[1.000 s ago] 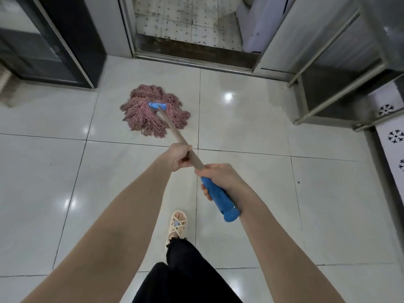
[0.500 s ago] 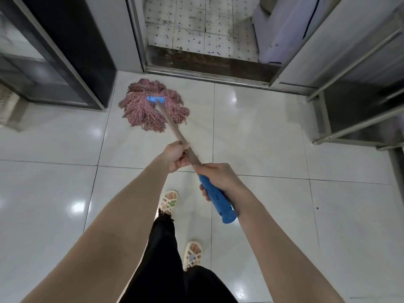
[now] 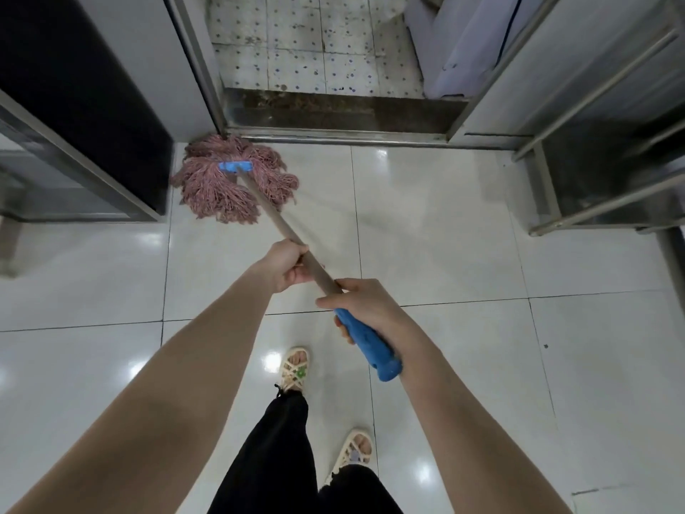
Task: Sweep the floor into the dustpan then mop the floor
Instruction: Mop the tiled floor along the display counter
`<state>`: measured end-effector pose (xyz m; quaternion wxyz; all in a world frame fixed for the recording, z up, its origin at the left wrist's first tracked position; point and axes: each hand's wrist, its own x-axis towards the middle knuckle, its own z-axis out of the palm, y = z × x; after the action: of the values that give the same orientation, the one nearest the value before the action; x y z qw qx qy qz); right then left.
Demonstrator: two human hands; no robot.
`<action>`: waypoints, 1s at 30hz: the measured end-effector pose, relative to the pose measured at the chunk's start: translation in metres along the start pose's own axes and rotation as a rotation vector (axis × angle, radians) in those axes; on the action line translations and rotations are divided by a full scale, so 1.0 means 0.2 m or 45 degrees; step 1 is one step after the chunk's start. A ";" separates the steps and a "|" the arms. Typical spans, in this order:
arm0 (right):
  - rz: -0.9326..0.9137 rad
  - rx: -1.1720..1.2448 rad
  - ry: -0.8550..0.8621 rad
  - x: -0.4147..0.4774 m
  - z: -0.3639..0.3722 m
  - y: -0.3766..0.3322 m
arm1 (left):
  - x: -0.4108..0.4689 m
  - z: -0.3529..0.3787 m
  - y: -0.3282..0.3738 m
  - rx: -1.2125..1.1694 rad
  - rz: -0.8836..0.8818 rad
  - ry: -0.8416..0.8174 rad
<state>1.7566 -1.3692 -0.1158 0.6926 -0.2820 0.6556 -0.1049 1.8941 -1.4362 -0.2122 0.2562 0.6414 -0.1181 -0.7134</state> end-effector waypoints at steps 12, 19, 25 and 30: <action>0.052 0.381 0.292 -0.42 -0.81 0.62 | -0.02 1.01 -0.56 0.265 0.001 -0.214; 0.050 0.621 0.527 -0.79 -1.28 1.20 | -0.20 1.78 -1.10 0.505 -0.104 -0.559; 0.049 0.689 0.567 -0.97 -1.40 1.46 | -0.34 1.98 -1.36 0.554 -0.148 -0.677; 0.017 0.632 0.455 -1.04 -1.39 1.54 | -0.43 1.90 -1.45 0.491 -0.120 -0.595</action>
<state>1.3944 -1.0791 -0.0966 0.6147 -0.0769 0.7231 -0.3055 1.4659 -1.2089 -0.2250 0.0624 0.5016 -0.2770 -0.8172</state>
